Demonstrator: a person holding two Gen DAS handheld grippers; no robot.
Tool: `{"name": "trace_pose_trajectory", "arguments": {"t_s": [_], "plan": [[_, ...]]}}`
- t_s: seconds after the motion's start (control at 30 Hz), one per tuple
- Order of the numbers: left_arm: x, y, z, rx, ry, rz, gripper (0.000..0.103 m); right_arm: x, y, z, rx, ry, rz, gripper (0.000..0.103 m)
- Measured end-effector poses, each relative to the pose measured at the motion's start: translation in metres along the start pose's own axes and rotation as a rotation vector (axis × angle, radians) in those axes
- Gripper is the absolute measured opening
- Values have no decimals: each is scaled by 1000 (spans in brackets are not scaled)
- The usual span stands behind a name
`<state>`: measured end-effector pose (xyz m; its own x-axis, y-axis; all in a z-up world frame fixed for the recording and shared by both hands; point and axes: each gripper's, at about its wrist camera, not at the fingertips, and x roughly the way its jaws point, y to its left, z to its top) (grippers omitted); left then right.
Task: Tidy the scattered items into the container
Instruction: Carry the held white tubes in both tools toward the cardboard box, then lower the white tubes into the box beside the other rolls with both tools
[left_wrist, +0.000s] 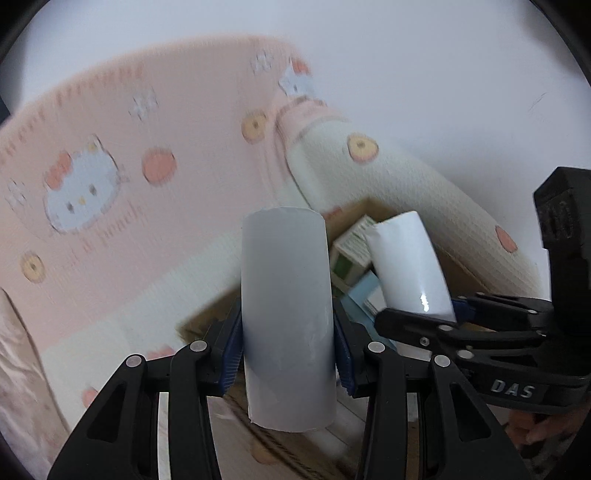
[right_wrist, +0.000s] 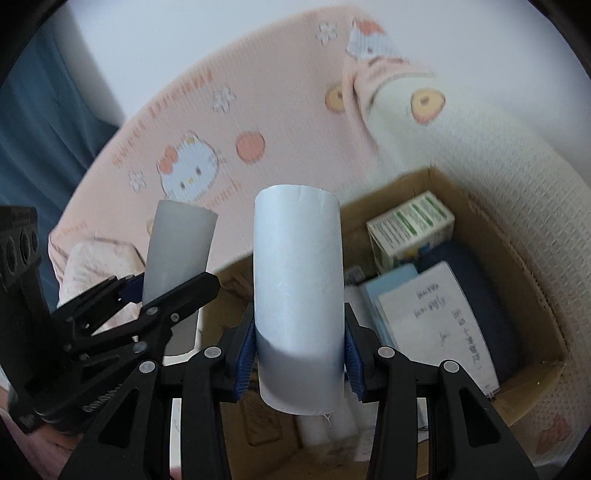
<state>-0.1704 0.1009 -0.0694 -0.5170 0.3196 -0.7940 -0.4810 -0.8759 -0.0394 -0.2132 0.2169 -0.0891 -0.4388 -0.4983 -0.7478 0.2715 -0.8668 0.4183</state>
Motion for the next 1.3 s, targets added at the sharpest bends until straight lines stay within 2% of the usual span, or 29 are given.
{"name": "trace_pose_trajectory", "arguments": {"t_s": [0.1,0.23,0.33,0.43,0.7,0.87,0.93,1.03,1.3], "plan": [[19,-4,-6,-53,102,12,46,11,-14,-1,5,47,-17,39],[43,-10,-18,-99,203,27,46,25,-23,-5,-27,114,-97,39],[58,-7,-22,-140,253,39,46,32,-30,-8,-28,145,-85,39],[55,-6,-23,-148,243,54,46,38,-33,-9,-24,160,-36,39],[28,28,-8,-157,152,78,46,88,-23,-5,-103,293,-43,39],[32,50,-2,-204,169,36,46,114,-14,-7,-171,358,-112,39],[35,49,-2,-196,176,26,46,125,-11,-8,-210,380,-173,39],[39,45,-3,-156,180,27,47,135,-16,-11,-203,397,-207,39],[45,45,-6,-134,207,-22,47,127,-28,-11,-132,409,-184,39]]}}
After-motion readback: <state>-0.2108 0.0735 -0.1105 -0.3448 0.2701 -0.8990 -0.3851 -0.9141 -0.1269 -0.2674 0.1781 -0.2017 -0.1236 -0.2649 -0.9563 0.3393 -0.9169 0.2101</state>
